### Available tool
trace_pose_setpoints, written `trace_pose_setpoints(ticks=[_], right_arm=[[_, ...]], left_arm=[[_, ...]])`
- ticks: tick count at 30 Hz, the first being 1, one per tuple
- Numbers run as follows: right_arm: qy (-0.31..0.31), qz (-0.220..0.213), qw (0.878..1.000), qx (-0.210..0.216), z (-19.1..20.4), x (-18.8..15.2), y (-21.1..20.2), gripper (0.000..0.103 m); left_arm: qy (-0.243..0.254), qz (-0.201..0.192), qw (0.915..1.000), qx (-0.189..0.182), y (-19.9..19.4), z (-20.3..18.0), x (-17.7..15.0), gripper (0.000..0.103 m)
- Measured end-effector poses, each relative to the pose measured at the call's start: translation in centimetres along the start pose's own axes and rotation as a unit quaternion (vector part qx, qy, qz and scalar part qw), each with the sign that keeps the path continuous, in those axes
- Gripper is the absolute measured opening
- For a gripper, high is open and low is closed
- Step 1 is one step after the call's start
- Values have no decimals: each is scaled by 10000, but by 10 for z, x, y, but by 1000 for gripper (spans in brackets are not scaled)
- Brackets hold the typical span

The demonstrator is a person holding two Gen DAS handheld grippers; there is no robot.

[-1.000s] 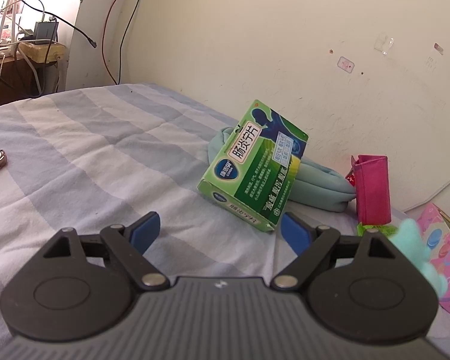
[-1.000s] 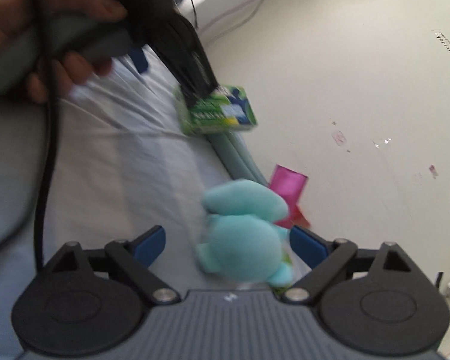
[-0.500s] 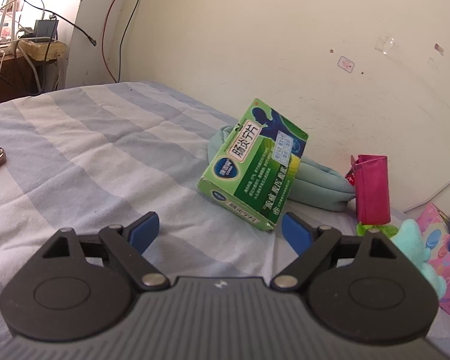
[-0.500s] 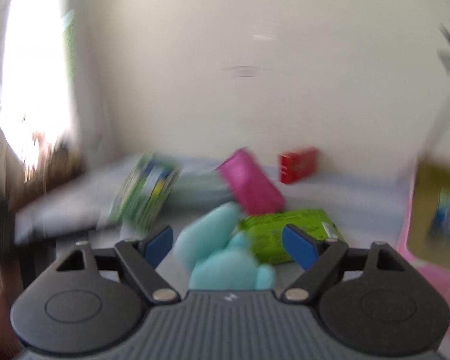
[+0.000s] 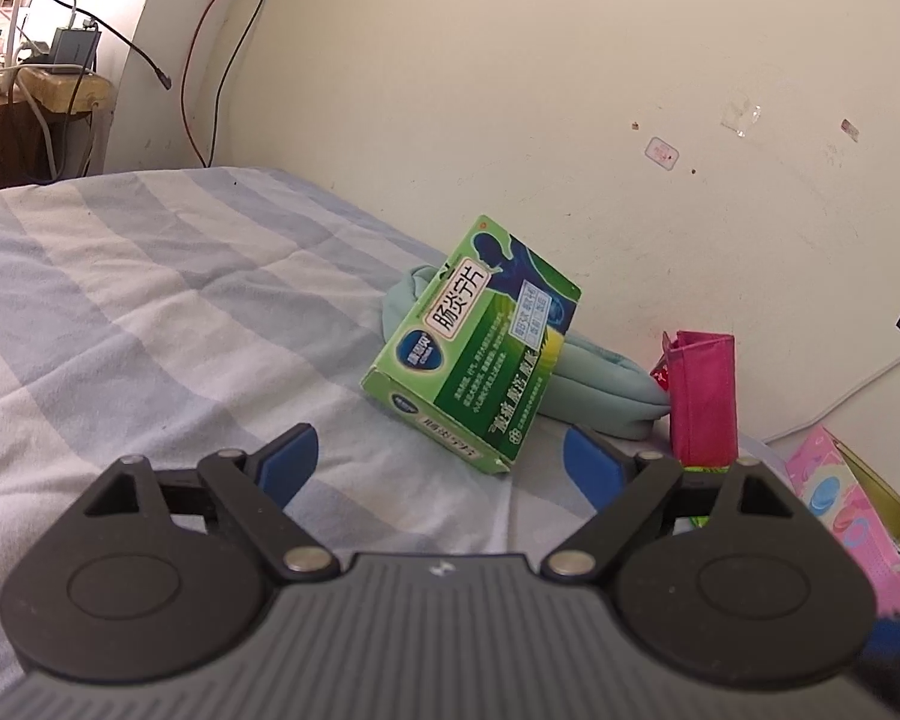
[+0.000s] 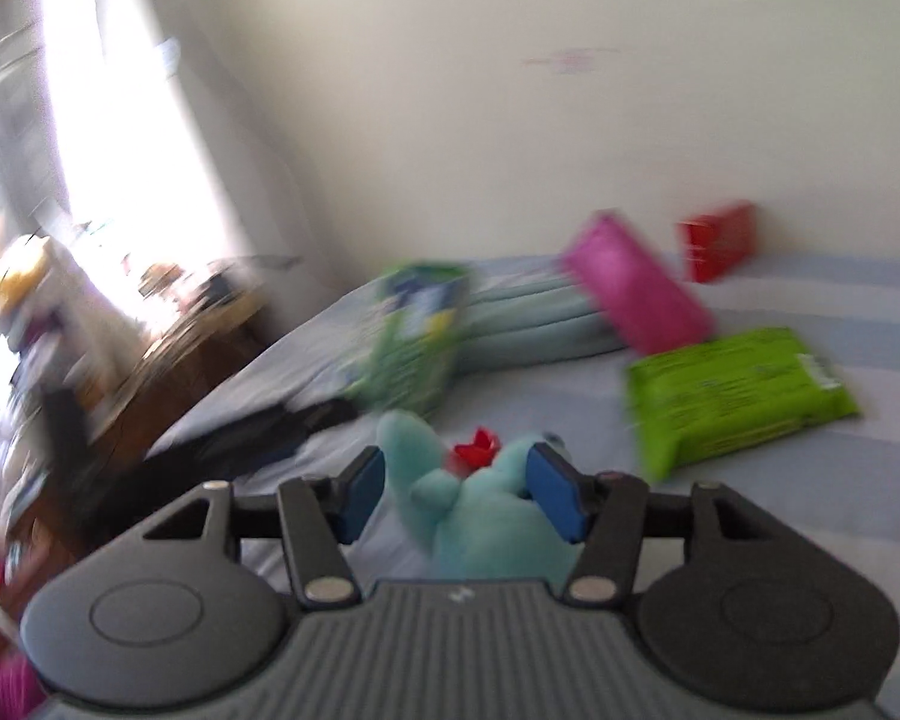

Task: Organize objects

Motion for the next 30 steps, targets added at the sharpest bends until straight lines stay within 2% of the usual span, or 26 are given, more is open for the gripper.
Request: trace_pose_setpoints(ticks=[3, 6, 8, 13, 16, 19, 21, 24, 27, 30], right_arm=[[-335, 31, 9994, 78, 21, -12, -8, 61], [-308, 133, 9988, 357, 26, -20, -14, 69], [-325, 144, 9984, 428, 29, -26, -21, 70], [-259, -155, 9994, 194, 23, -32, -43, 71], [-220, -356, 9991, -56, 12, -35, -53, 78], [-169, -276, 9992, -244, 0, -42, -51, 78], [-188, -140, 9991, -358, -4, -48, -44, 78], [-314, 44, 9986, -428, -4, -54, -34, 79], [-444, 165, 9976, -511, -1, -58, -25, 82], [-423, 278, 9969, -606, -3, -59, -18, 82]], left_arm=[[8, 2, 10000, -43, 0, 0, 0, 91], [38, 38, 9999, -91, -1, -1, -1, 91], [41, 67, 9999, -125, -2, 0, -2, 91], [-46, 351, 9984, -442, -11, 8, -5, 91], [60, 492, 9953, -827, -25, 9, -9, 91], [415, 526, 9889, -1327, -43, 1, -13, 92], [632, 550, 9812, -1740, -52, -7, -17, 92], [818, 622, 9679, -2295, -57, -18, -22, 102], [1019, 750, 9587, -2549, -52, -31, -28, 103], [1207, 914, 9526, -2638, -44, -42, -34, 103]])
Point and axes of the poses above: each gripper's, at about its wrist camera, not at the fingertips, and y roughly the way its jaws point, z to its left, x to its top, the point moved 1 cm from there along y, roughly the way its jaws point, and after that the axes turned 1 degree about z, right-handed, at the moved point
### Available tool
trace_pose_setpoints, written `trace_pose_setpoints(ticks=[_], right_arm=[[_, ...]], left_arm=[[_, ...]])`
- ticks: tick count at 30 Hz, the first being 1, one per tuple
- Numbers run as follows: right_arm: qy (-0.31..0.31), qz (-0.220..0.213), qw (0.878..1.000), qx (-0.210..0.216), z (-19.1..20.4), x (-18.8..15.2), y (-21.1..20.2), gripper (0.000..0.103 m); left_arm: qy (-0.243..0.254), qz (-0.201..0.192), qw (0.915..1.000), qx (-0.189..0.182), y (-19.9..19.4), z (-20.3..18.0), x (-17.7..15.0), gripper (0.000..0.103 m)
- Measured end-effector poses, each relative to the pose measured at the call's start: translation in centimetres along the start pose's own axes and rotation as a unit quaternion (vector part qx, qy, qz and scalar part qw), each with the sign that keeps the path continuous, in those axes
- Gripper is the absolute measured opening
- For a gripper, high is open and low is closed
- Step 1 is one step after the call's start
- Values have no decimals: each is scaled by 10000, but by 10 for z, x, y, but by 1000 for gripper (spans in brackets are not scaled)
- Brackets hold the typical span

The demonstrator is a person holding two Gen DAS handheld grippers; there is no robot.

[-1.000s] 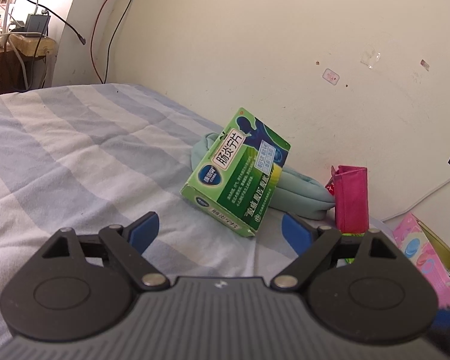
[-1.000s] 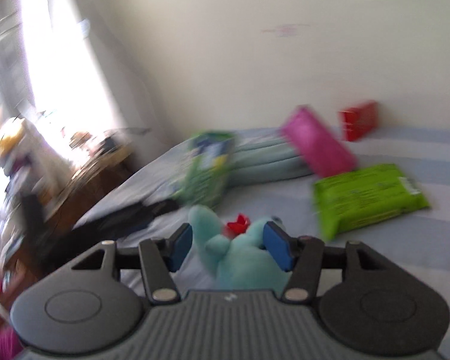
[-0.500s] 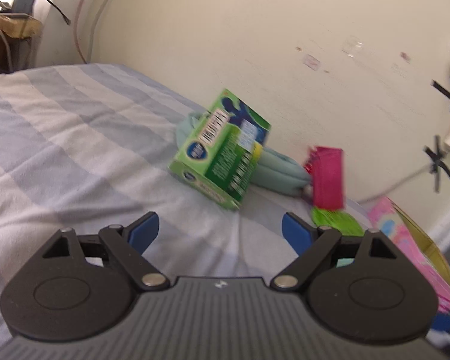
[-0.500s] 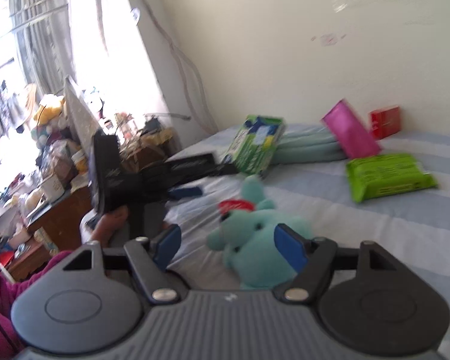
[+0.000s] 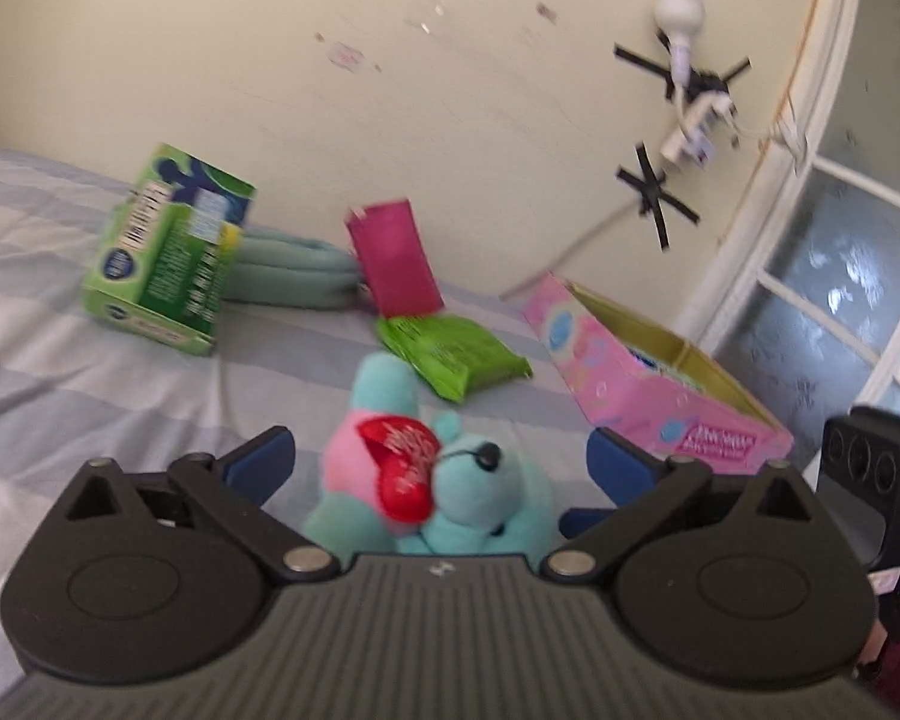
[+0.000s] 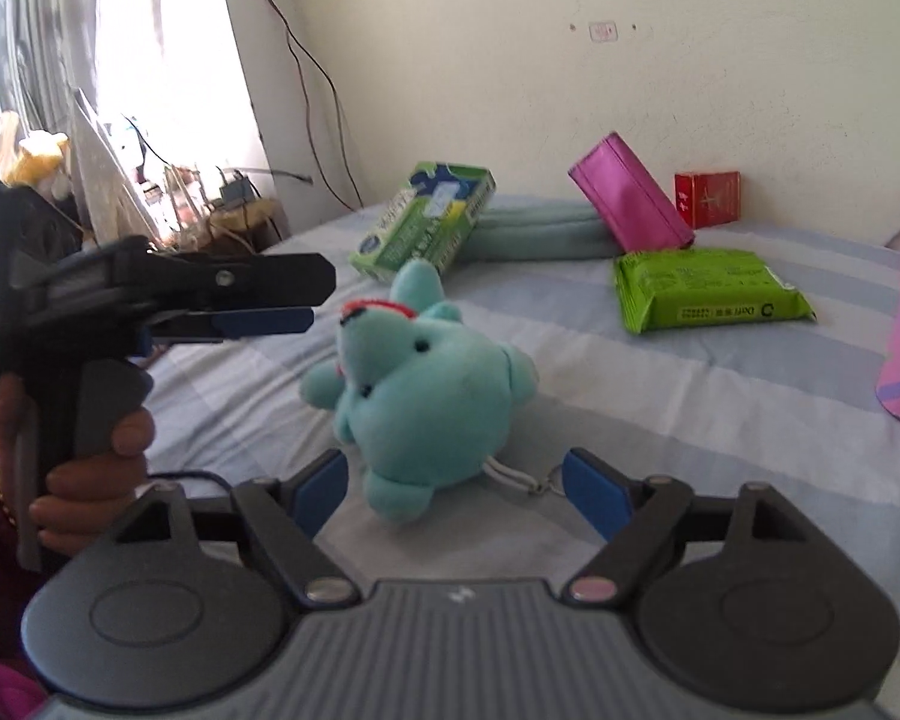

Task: Organize objects

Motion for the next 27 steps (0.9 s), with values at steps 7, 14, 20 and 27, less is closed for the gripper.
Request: trace_pose_setpoints(ticks=[7, 14, 20, 27], right_arm=[[29, 109, 9999, -25, -1, -3, 8, 82], [-50, 186, 9998, -10, 4, 6, 20, 82], [-220, 70, 9997, -55, 10, 12, 27, 60], [-243, -776, 9938, -760, -17, 21, -23, 59]], left_arm=[[200, 155, 9994, -230, 6, -1, -3, 103], [269, 384, 9986, -238, 15, 2, -6, 94], [472, 375, 9980, -204, 19, -15, 4, 83], [1018, 237, 9922, -675, 58, -78, 40, 83]])
Point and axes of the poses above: each gripper's, at about its wrist camera, not at the fingertips, and y roughly the way its jaws point, z to its left, x to its top, the point moved 1 cm from there along y, roughly the way its jaws point, and after that the axes turned 1 degree about z, right-handed, at the moved point
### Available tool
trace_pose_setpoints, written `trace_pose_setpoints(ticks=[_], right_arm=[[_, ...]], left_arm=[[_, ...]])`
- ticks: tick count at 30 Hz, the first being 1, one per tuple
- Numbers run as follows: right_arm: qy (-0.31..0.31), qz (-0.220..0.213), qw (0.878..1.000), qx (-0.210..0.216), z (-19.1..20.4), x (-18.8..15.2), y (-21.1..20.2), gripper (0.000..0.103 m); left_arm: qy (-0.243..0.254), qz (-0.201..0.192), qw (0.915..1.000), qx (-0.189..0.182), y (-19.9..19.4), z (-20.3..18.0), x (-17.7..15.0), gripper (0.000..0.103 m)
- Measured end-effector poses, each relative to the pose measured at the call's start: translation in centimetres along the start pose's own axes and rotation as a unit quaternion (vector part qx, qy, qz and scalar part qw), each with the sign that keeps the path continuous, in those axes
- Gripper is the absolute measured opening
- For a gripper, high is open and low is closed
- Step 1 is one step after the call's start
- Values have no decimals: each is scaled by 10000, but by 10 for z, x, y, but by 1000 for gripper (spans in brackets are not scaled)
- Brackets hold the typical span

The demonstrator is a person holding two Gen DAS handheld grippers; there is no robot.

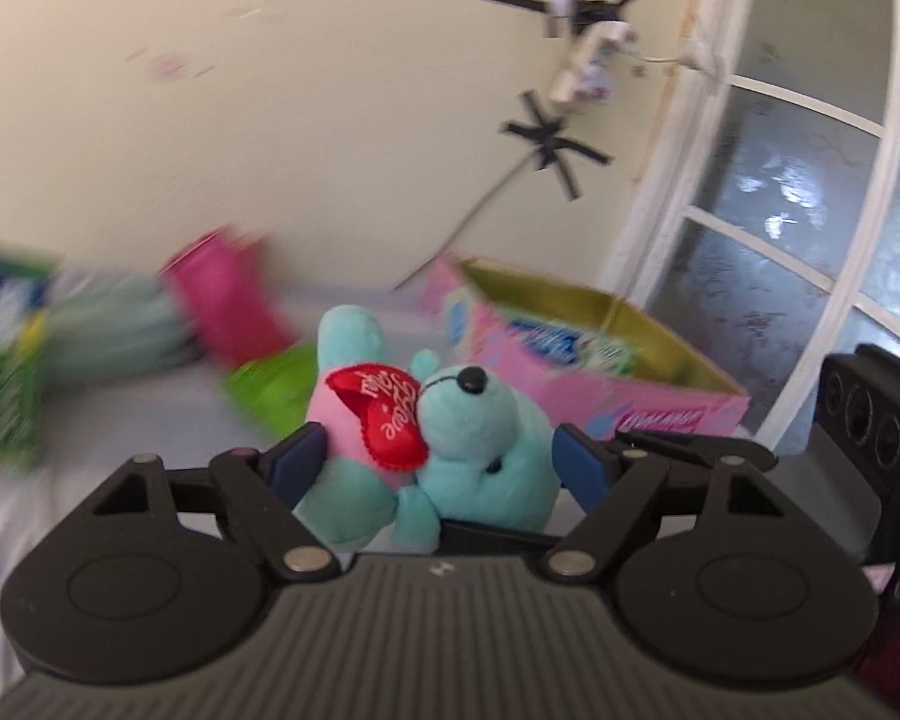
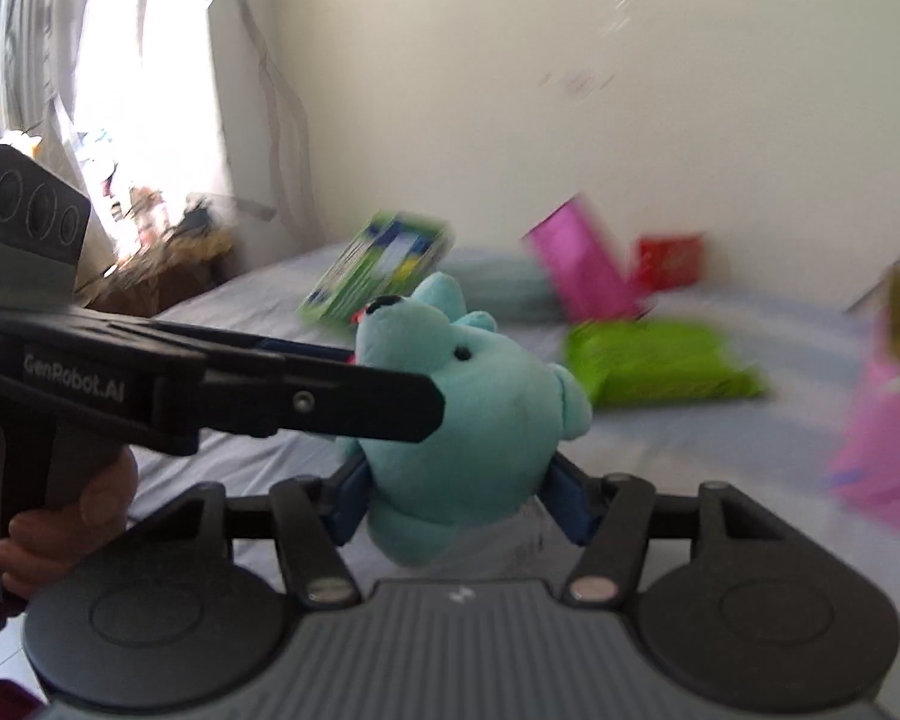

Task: Organize objects
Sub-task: 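Carry the plush toy into the pink tin and open the left gripper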

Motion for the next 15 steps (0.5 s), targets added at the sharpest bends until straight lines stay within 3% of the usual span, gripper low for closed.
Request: trace_pose_setpoints(ticks=[5, 10, 15], right_arm=[[139, -504, 9954, -806, -47, 10, -39, 60], [478, -748, 9860, -1409, -105, 13, -66, 60], [799, -778, 9768, -1830, -155, 7, -64, 61]], left_arm=[[564, -75, 9978, -351, 53, -53, 30, 83], [849, 56, 9946, -602, 113, -90, 43, 84], [1135, 199, 9926, -385, 163, -109, 46, 86]])
Point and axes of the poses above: each gripper's, at about its wrist camera, not at the fingertips, and y roughly the way its jaws point, z to its left, x to its top, the point moved 1 cm from there along y, roughly the way its jaws point, and after that the axes turned 1 degree about z, right-handed, at the moved point
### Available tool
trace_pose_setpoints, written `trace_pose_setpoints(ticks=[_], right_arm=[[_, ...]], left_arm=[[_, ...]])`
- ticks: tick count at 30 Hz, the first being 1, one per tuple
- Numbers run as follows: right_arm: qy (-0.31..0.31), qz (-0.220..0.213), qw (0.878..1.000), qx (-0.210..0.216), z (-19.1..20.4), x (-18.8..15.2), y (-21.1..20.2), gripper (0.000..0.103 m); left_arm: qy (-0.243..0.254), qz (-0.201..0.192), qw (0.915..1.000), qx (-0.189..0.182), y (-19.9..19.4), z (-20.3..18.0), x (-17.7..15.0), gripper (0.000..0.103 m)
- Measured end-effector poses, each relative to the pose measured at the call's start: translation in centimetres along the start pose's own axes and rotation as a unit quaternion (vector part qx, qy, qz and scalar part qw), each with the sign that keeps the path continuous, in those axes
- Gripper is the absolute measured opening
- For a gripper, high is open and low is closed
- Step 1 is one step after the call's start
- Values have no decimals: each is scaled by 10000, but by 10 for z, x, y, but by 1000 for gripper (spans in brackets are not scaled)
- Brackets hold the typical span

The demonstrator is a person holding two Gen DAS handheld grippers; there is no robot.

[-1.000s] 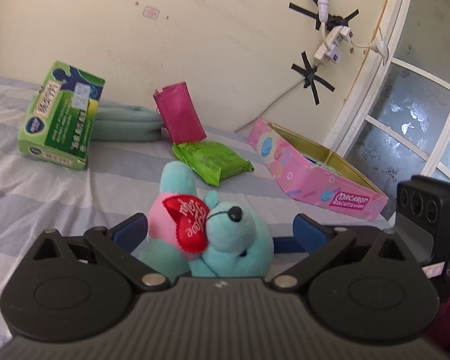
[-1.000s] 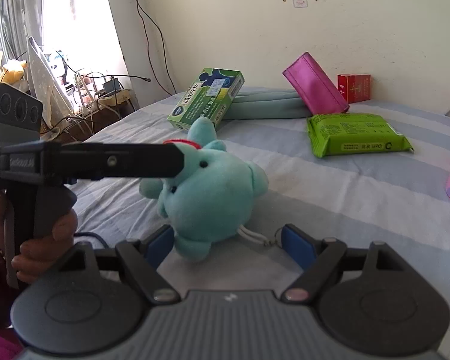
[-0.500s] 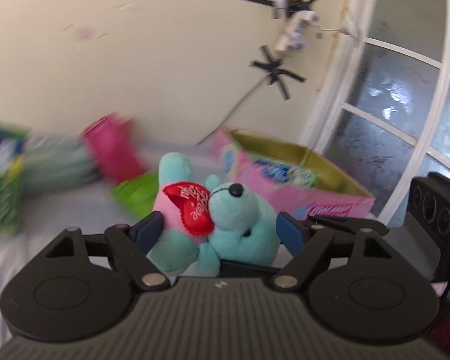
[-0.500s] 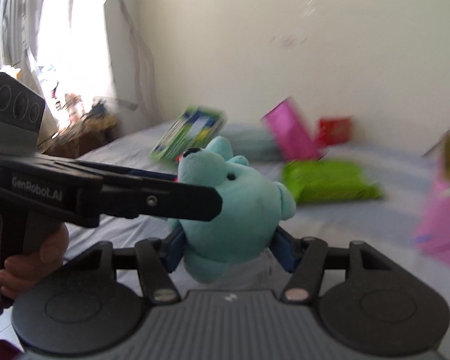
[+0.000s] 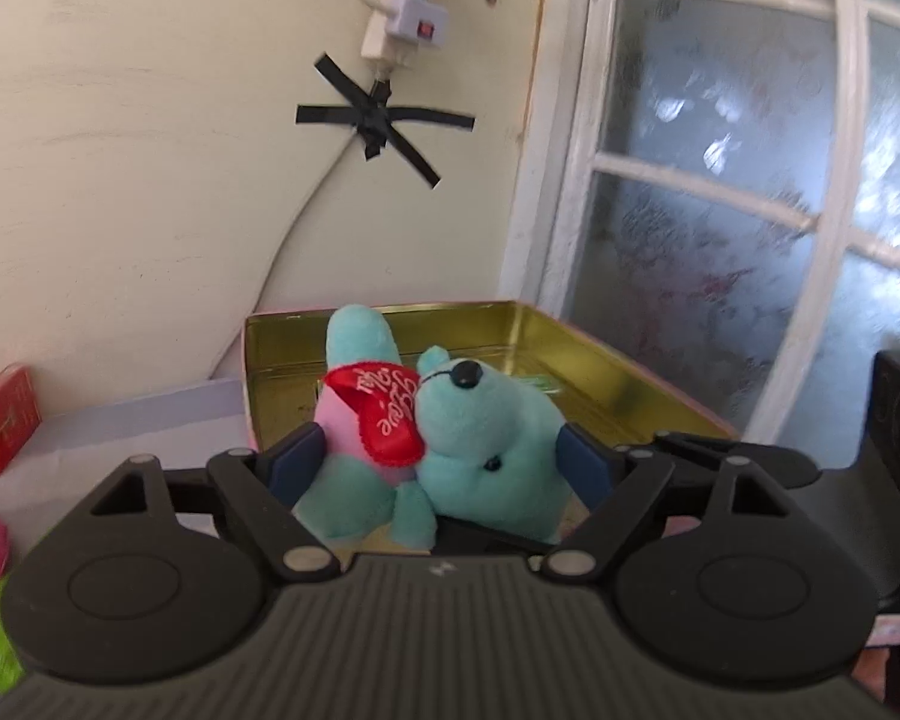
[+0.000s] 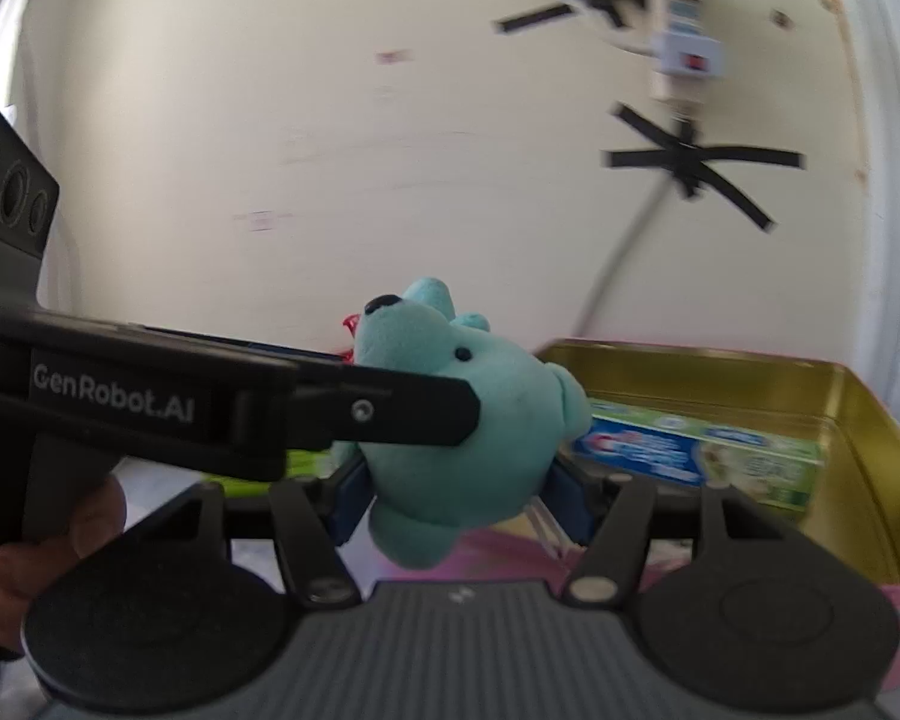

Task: Organize objects

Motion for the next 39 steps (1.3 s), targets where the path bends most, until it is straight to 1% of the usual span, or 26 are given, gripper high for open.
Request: trace_pose_setpoints(ticks=[1, 3, 4, 5, 8, 12, 14, 17, 19, 21, 23, 25, 27, 29, 30, 31, 36, 37, 39], right_arm=[[32, 12, 10000, -90, -6, -1, 7, 62], [34, -9, 9994, -347, -15, -5, 20, 68], [59, -31, 9989, -473, -17, -6, 25, 69], [131, -40, 9987, -497, -22, -8, 26, 69], [351, -132, 9985, -386, -29, -13, 23, 69], [220, -300, 9985, -394, -22, -13, 14, 70], [194, -428, 9982, -384, -14, -16, 5, 70], [269, -622, 9975, -198, -2, -21, -6, 78], [266, -658, 9975, 33, 8, -23, -9, 80], [262, -636, 9974, 230, 19, -26, -11, 82], [368, -497, 9970, 456, 28, -28, -8, 82], [568, -313, 9954, 702, 34, -32, -5, 82], [692, -126, 9939, 846, 39, -37, -3, 82], [647, 16, 9939, 895, 45, -41, -1, 82], [573, 45, 9945, 881, 48, -43, -1, 82], [502, 48, 9950, 864, 51, -43, -1, 82], [499, 109, 9946, 900, 53, -46, 2, 84], [540, 124, 9942, 920, 51, -46, 3, 85], [629, 133, 9933, 959, 48, -46, 4, 88]], left_arm=[[36, 92, 9999, 125, 9, -1, 0, 86], [5, 262, 9990, 352, 18, 1, -3, 86], [-52, 277, 9988, 393, 16, 3, -6, 86], [-81, 254, 9989, 396, 12, 4, -8, 86], [-124, 71, 9986, 514, -8, 7, -14, 86], [-377, -150, 9975, 582, -45, 18, -24, 86], [-524, -181, 9962, 669, -60, 28, -31, 87], [-786, -101, 9928, 904, -81, 50, -49, 87], [-987, -33, 9884, 1152, -95, 67, -62, 87], [-1184, 38, 9832, 1390, -106, 85, -73, 87], [-1239, 128, 9789, 1620, -111, 98, -81, 87], [-1133, 207, 9762, 1839, -115, 106, -84, 92], [-859, 267, 9761, 1981, -114, 109, -84, 93], [-493, 365, 9764, 2070, -109, 110, -84, 95], [-337, 421, 9760, 2110, -103, 112, -83, 97], [-221, 486, 9756, 2131, -98, 115, -83, 98], [261, 840, 9745, 2062, -66, 127, -81, 98], [332, 920, 9749, 1998, -60, 128, -80, 98], [387, 1131, 9776, 1732, -49, 129, -78, 98]])
Point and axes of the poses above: each gripper's, at about its wrist camera, not at the fingertips, and y roughly the way its jaws point, z to its left, x to its top, the point moved 1 cm from there along y, roughly the way its jaws point, and after that the axes turned 1 degree about z, right-handed, at the moved point
